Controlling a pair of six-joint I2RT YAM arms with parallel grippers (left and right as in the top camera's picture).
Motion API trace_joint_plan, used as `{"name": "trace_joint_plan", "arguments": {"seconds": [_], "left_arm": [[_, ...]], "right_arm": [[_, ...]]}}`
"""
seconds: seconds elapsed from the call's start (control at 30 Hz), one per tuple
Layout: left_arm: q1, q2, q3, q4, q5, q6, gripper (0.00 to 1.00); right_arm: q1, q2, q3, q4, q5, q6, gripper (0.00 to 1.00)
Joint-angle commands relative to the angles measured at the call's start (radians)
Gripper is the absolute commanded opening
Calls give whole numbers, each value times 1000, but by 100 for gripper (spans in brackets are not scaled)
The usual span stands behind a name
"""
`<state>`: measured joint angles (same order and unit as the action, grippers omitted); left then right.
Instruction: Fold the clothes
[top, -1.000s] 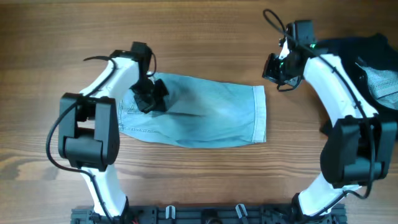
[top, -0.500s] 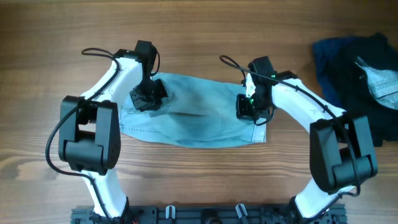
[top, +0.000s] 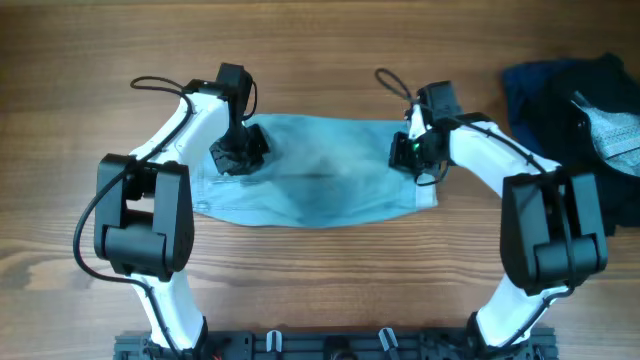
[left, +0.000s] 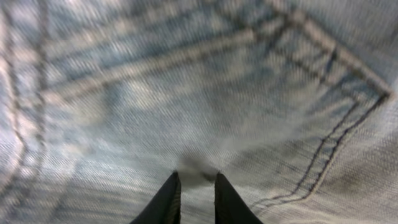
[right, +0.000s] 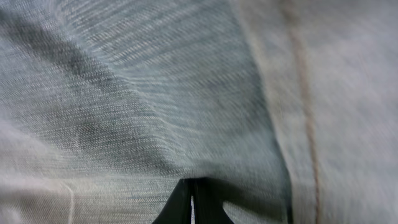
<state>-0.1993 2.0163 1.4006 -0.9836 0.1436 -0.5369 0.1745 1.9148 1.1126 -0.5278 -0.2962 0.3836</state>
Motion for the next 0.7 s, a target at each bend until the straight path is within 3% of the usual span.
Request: {"name": "trace_joint_plan", "arguments": {"seconds": [0.0,0.13,0.23,0.3,0.33,0.37,0.4,0.43,0.47,0.67], "left_arm": [[0,-24,4,26,50,-22,24],[0,-24,4,34,44,-13,25],[1,-42,4,33,42,14,21],[1,-103,4,14,-8,17,27],[1,-130,4,6,-46,17,35],[1,-157,4,-5,-86,17,52],[1,-182,4,-17,-114,17,79],[1,-204,4,-34,-136,17,95],[2,-212,4,-48,-152,17,100],[31,-198,4,-60,-157,17,100]], "right_arm": [[-66,66,-10,58,121,-18,4],[-82,65,78,1,97,-49,6],[-84,57,170,-126,99,-69,14],[-85,24,262,-233,112,-71,36],[-85,4,296,-272,119,-80,56],[-85,-14,325,-307,121,-100,78],[-85,-32,355,-352,122,-123,100],[-85,-51,396,-416,164,-132,100],[-88,-61,405,-440,206,-133,100],[-180,-53,365,-450,243,-279,100]]}}
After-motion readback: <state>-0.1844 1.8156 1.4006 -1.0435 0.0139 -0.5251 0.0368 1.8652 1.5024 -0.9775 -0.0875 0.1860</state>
